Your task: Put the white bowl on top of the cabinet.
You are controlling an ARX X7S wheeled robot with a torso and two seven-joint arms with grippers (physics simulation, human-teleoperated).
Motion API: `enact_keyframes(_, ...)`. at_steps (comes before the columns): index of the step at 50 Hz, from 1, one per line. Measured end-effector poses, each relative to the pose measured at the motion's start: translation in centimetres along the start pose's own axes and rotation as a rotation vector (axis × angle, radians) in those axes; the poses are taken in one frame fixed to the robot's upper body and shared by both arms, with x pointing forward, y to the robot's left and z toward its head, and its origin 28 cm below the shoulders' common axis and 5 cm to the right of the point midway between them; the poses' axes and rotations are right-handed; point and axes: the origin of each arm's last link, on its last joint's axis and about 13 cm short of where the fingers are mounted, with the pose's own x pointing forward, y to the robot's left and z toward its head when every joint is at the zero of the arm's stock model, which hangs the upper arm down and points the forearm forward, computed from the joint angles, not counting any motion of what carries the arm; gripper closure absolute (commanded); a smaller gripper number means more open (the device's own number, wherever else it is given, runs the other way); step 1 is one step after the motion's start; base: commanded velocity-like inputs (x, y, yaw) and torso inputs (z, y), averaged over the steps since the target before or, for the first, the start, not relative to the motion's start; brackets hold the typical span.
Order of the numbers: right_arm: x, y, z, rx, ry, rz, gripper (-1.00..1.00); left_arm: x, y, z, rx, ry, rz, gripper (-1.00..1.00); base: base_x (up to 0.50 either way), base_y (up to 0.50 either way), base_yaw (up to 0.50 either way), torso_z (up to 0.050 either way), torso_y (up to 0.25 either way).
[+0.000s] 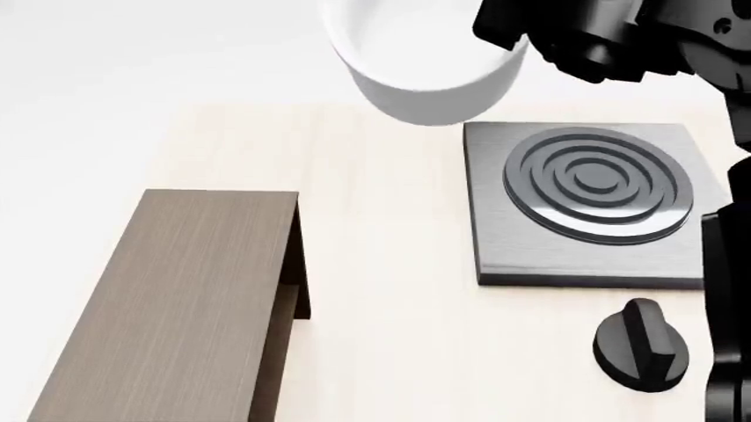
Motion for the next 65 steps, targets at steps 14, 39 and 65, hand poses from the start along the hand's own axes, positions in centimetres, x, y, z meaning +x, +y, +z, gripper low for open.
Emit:
enact_keyframes(14,0.9,2.4,-0.9,-0.075,0.044,0.056,1.0,0.0,0.0,0.0,-0.002,0.001,0.001,-1.0,0.0,0.0,0.0,0.001,0.001)
enact_keyframes(39,1.4,4.9,-3.7,-0.214,0.123,0.2,1.0,0.0,0.0,0.0,-0.006,0.002,0.002,-1.0,0.0,0.0,0.0,0.0,0.001)
enact_keyframes(65,0.4,7.0,-7.3,-0.392,0.199,0.371,1.0,0.0,0.1,0.0,-0.006,0.002,0.003,-1.0,0.0,0.0,0.0,0.001,0.001)
